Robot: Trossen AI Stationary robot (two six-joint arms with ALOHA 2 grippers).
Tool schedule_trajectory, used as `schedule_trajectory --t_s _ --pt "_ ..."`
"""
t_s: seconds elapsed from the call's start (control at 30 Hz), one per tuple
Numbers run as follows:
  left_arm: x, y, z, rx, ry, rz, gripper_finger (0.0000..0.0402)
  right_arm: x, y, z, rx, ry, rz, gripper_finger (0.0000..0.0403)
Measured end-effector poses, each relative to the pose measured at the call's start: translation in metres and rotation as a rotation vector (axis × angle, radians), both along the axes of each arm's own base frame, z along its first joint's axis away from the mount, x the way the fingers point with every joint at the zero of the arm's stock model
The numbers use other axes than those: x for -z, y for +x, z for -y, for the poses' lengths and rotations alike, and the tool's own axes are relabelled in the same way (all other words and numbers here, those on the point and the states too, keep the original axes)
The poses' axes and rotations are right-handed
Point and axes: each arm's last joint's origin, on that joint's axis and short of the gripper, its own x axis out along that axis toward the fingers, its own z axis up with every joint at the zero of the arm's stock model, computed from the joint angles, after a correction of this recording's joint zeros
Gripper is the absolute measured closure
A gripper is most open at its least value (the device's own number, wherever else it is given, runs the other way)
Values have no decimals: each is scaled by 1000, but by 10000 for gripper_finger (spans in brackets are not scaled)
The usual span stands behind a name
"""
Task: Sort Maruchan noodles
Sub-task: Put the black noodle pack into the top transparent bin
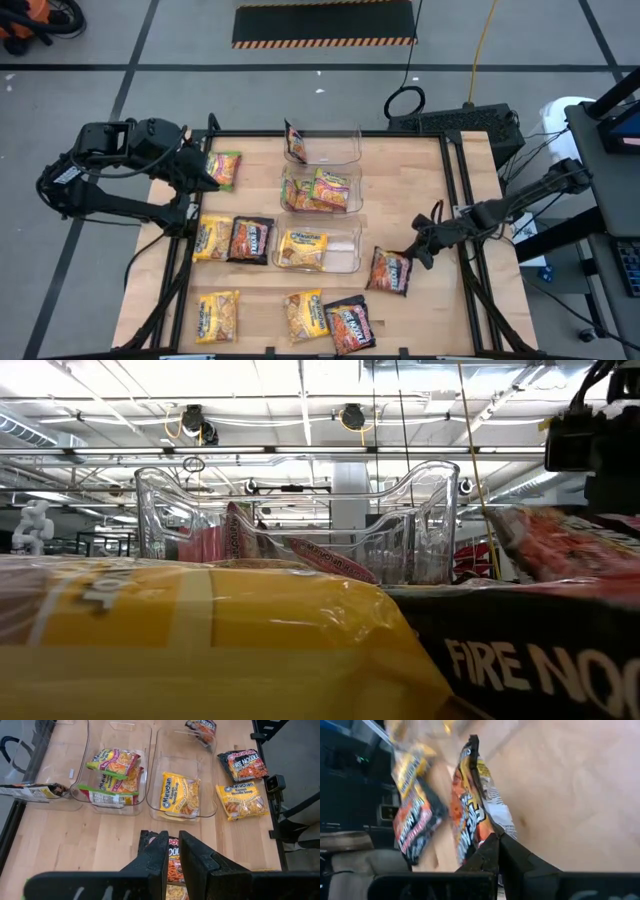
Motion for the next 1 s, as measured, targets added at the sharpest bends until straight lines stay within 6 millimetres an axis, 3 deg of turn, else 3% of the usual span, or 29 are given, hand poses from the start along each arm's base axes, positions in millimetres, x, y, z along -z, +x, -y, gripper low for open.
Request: schedule_trajectory --t_s 0.5,1.0 --pt "0 0 0 3 2 0 353 -20 -10 14 195 -202 254 403" --pt "0 0 0 3 3 0 353 -32 -7 28 385 -403 378 403"
